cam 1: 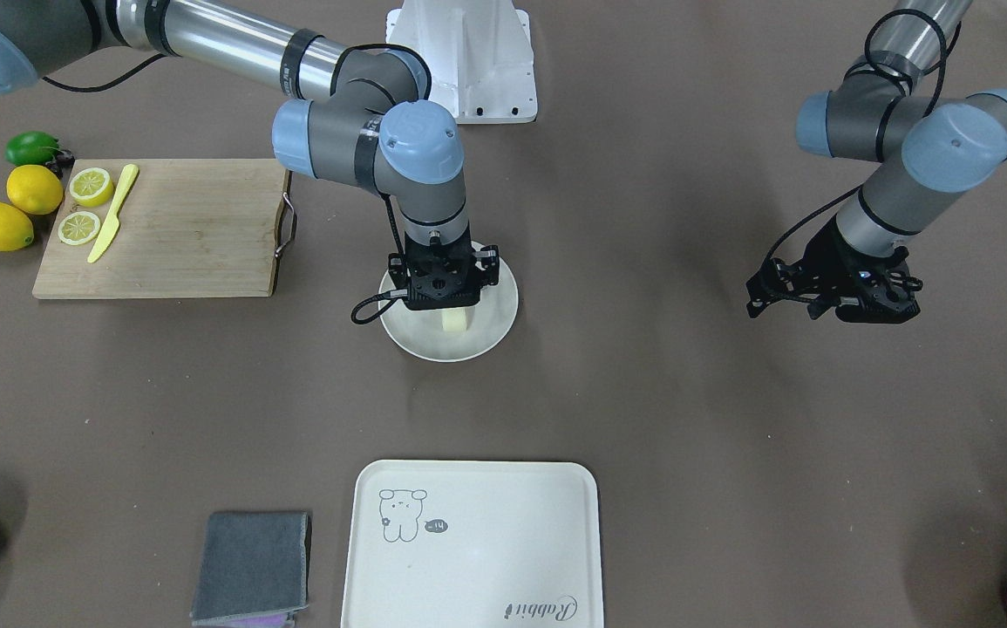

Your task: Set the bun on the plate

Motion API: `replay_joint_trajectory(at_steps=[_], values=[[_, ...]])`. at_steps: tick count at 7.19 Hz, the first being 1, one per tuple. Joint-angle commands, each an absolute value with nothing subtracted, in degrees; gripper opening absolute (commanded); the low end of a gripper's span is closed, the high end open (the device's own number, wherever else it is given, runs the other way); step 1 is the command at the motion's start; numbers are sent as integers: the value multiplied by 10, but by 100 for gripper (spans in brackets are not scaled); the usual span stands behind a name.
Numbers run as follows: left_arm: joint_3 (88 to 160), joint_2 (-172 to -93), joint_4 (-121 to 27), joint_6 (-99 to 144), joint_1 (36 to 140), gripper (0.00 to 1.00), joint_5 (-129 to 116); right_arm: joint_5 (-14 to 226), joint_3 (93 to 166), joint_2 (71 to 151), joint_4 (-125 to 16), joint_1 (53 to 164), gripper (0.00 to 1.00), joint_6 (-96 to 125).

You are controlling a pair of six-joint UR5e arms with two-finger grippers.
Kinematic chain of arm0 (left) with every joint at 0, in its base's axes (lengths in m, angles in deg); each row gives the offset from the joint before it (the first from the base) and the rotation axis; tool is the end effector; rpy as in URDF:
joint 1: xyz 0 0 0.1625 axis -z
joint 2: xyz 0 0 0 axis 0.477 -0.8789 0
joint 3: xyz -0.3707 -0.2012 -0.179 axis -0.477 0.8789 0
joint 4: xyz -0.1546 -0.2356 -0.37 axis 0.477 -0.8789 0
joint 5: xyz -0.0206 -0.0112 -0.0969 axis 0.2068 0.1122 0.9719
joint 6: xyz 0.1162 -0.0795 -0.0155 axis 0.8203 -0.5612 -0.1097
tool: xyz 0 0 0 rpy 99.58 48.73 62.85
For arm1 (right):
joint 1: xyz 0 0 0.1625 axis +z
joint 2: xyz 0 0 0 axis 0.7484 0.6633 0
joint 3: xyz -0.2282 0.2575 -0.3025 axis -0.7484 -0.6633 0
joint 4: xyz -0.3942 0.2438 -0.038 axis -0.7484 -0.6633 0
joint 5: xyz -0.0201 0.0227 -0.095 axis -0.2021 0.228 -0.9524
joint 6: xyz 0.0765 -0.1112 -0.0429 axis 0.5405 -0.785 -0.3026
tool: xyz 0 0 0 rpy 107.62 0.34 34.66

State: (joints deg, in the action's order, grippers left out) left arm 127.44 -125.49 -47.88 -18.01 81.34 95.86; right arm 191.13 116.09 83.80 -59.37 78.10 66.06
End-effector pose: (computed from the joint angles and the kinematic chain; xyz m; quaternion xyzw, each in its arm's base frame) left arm 0.3666 -0.5746 0.4956 0.0577 0.4465 -0.0298 0.8924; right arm -0.7018 -0.5030 0.2268 0.0374 -0.4038 0.0002 0.9141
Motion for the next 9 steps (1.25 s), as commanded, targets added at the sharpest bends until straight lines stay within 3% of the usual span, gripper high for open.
replay_joint_trajectory(at_steps=[1, 3, 4, 7, 9], values=[[1273, -1252, -476, -169, 848, 97, 988, 1968, 1242, 885, -638, 827, 100, 650], [1275, -1218, -437, -21, 920, 97, 1010, 2021, 1396, 1027, -707, 926, 100, 520], [1274, -1213, -393, 72, 960, 97, 1015, 2052, 1409, 1081, -718, 987, 100, 410], [1264, -1164, -252, 412, 1117, 97, 1035, 2089, 1406, 1238, -721, 1171, 100, 55], [1273, -1098, -260, 428, 1130, 97, 1038, 2116, 1335, 1261, -716, 1265, 100, -101]])
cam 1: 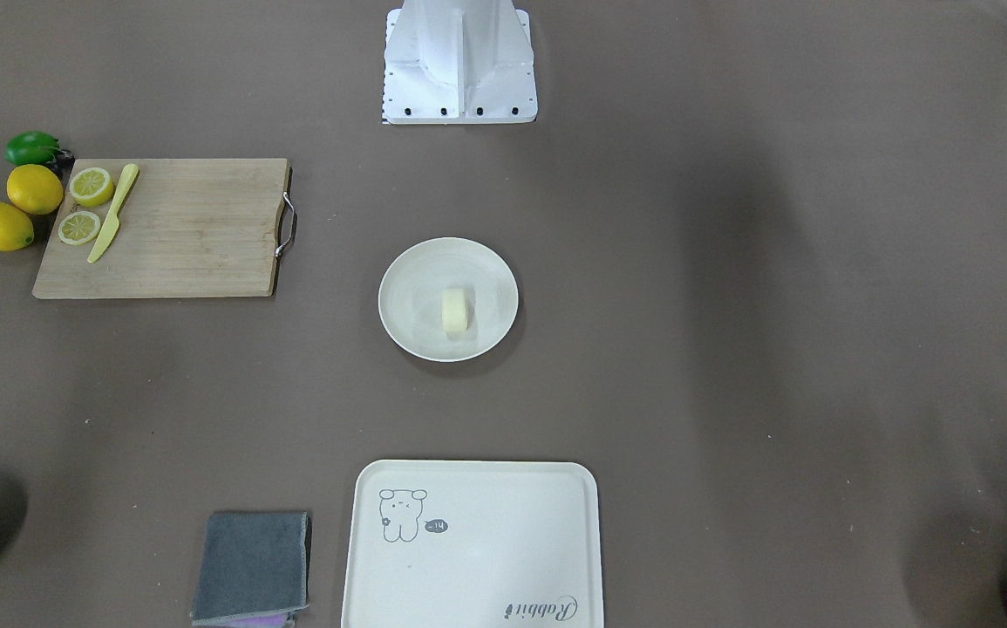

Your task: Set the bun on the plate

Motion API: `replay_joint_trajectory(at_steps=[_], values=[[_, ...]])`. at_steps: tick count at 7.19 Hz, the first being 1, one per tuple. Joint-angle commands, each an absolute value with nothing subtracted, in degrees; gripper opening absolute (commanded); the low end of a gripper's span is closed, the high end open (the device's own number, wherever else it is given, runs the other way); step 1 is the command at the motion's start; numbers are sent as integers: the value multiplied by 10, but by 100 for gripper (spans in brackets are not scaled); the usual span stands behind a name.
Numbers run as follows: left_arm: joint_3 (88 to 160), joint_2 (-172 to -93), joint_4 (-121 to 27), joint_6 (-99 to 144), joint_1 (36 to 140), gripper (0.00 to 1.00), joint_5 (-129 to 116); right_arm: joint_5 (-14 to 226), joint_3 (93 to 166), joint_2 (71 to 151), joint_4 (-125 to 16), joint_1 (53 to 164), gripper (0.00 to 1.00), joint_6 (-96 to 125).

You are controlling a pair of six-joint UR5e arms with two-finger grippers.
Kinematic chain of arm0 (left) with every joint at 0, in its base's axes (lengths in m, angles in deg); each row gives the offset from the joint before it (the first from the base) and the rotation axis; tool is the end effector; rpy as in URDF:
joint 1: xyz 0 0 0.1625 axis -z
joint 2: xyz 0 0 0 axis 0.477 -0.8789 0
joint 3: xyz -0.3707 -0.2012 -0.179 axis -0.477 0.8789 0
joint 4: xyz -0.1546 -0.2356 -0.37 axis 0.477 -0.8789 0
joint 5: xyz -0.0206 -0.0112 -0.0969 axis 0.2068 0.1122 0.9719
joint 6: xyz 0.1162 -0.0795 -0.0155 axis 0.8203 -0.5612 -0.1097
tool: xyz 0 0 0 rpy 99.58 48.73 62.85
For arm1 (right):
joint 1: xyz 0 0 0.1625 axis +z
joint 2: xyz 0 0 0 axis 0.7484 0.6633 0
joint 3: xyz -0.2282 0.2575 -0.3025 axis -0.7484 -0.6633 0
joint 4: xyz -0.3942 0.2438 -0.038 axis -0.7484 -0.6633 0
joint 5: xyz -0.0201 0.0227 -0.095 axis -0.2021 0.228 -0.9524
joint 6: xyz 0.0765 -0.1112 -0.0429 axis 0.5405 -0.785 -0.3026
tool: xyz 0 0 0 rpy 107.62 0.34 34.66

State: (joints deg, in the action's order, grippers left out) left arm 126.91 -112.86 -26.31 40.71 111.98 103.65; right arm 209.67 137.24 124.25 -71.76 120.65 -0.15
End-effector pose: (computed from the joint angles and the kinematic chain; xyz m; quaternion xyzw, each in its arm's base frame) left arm 0.0241 -0.5606 0.6804 0.0702 0.3545 0.1124 0.9256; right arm -0.1377 -0.5902 0.5679 0.0578 -0.3241 -0.1690 0.9290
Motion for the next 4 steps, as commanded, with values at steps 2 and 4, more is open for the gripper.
replay_joint_trajectory(at_steps=[2, 4], values=[[1275, -1090, -261, 428, 1132, 98, 1038, 2132, 1322, 1301, -713, 1314, 100, -164], [1270, -1090, -261, 419, 1135, 98, 1037, 2168, 1314, 1312, -714, 1319, 100, -163]])
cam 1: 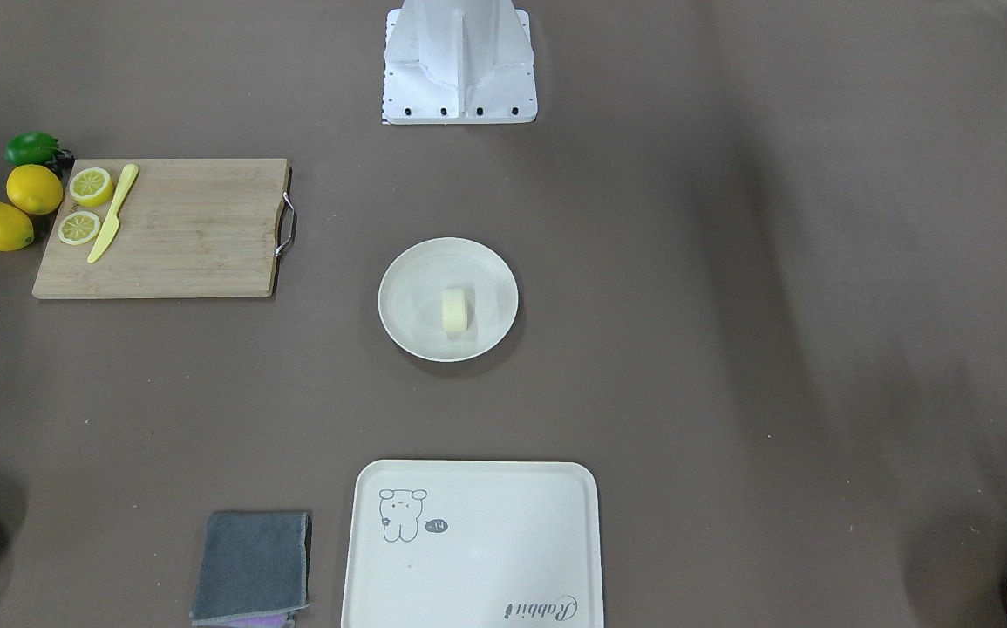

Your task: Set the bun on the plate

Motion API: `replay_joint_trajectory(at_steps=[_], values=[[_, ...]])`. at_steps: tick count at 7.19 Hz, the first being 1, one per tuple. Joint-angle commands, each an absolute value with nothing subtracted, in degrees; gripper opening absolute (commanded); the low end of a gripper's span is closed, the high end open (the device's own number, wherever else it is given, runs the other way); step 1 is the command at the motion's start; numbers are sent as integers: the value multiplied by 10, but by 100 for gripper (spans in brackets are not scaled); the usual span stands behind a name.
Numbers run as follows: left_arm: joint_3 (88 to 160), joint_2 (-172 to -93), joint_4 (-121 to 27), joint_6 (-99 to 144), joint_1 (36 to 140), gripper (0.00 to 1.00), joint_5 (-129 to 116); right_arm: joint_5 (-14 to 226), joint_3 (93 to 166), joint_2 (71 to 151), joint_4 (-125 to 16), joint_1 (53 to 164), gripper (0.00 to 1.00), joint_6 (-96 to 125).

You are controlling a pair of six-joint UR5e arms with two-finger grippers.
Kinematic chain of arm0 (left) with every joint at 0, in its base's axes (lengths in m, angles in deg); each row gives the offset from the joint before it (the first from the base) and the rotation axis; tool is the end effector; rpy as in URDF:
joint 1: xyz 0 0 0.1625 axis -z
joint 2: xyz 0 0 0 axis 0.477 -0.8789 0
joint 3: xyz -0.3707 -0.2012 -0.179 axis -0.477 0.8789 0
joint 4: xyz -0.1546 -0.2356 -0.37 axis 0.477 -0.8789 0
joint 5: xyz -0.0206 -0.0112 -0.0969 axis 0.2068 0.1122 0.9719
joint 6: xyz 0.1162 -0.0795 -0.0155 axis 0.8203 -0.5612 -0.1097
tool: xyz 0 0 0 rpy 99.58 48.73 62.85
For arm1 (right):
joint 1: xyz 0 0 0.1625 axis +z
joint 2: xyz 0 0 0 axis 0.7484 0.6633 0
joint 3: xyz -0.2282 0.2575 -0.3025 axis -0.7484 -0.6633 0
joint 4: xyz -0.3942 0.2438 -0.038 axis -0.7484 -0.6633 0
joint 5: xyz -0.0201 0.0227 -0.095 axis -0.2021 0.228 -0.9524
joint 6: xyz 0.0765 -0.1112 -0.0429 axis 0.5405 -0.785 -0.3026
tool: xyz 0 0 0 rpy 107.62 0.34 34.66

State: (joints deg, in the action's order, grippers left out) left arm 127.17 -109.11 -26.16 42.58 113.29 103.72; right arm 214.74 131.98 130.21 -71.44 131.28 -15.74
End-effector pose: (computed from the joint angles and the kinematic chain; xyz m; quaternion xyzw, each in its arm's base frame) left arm 0.0083 -0.5262 0.7135 0.0504 0.3538 0.1060 0.9279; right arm -0.0301 -0.5565 0.6704 0.0421 -0.3516 -0.1794 0.9178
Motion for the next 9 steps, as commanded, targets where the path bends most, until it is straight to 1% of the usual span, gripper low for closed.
replay_joint_trajectory(at_steps=[1, 4, 9], values=[[1268, -1090, -260, 416, 1135, 98, 1034, 2167, 1316, 1323, -714, 1318, 100, -164], [1278, -1095, -260, 417, 1135, 98, 1038, 2200, 1320, 1332, -713, 1318, 100, -160], [1289, -1098, -262, 419, 1135, 98, 1039, 2182, 1313, 1346, -712, 1338, 100, -164]])
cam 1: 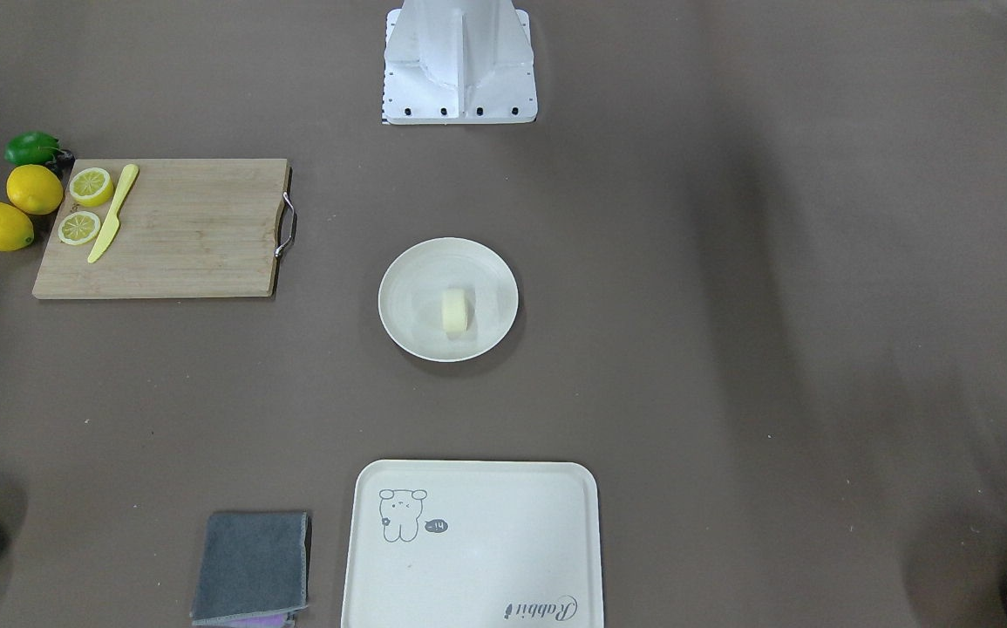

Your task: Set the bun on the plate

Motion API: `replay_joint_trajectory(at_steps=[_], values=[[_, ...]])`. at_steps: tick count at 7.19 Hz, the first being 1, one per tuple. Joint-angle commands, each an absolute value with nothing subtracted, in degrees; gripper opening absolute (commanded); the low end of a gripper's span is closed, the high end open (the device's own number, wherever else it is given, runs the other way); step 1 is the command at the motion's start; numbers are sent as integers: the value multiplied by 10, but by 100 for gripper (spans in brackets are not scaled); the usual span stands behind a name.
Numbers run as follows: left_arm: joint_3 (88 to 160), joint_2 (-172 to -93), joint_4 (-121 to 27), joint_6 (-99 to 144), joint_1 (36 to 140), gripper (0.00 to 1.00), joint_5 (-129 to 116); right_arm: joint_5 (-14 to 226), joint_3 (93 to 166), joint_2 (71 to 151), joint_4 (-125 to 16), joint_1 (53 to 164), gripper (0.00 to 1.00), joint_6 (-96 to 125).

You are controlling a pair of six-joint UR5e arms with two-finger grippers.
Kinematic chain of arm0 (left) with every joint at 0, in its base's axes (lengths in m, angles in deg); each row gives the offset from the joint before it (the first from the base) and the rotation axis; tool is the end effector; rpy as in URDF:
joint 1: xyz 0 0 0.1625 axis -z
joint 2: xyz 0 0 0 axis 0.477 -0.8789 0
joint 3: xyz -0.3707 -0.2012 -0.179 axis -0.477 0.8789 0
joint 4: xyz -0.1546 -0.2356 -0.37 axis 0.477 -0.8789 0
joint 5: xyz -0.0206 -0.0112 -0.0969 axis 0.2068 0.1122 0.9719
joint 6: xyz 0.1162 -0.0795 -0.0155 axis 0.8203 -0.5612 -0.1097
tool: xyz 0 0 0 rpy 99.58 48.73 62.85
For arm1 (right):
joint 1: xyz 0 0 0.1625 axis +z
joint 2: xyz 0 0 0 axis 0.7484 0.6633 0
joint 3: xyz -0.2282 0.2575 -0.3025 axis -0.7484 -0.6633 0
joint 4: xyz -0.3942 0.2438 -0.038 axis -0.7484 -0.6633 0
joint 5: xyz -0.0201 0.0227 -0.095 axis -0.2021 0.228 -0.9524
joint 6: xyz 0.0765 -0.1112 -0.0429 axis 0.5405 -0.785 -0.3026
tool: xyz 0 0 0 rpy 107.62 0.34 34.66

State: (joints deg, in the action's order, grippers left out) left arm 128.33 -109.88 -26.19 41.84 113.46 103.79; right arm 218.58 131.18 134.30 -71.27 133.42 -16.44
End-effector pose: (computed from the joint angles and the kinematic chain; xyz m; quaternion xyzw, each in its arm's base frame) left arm 0.0076 -0.5352 0.6950 0.0646 0.3543 0.1046 0.9270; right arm -0.0128 -0.5184 0.7095 0.0153 -0.3847 -0.1508 0.9105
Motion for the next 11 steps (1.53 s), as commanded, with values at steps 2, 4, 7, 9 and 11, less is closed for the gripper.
replay_joint_trajectory(at_steps=[2, 4, 7, 9, 11], values=[[1309, -1090, -262, 418, 1135, 98, 1038, 2183, 1316, 1350, -712, 1339, 100, -164], [1304, -1091, -260, 418, 1134, 98, 1034, 2183, 1318, 1352, -712, 1339, 100, -164], [1311, -1077, -260, 422, 1134, 98, 1038, 2171, 1324, 1351, -711, 1339, 100, -164], [1307, -1077, -261, 423, 1134, 98, 1039, 2133, 1341, 1353, -712, 1340, 100, -164], [1304, -1071, -254, 421, 1135, 98, 1108, 2133, 1349, 1356, -712, 1341, 100, -164]])
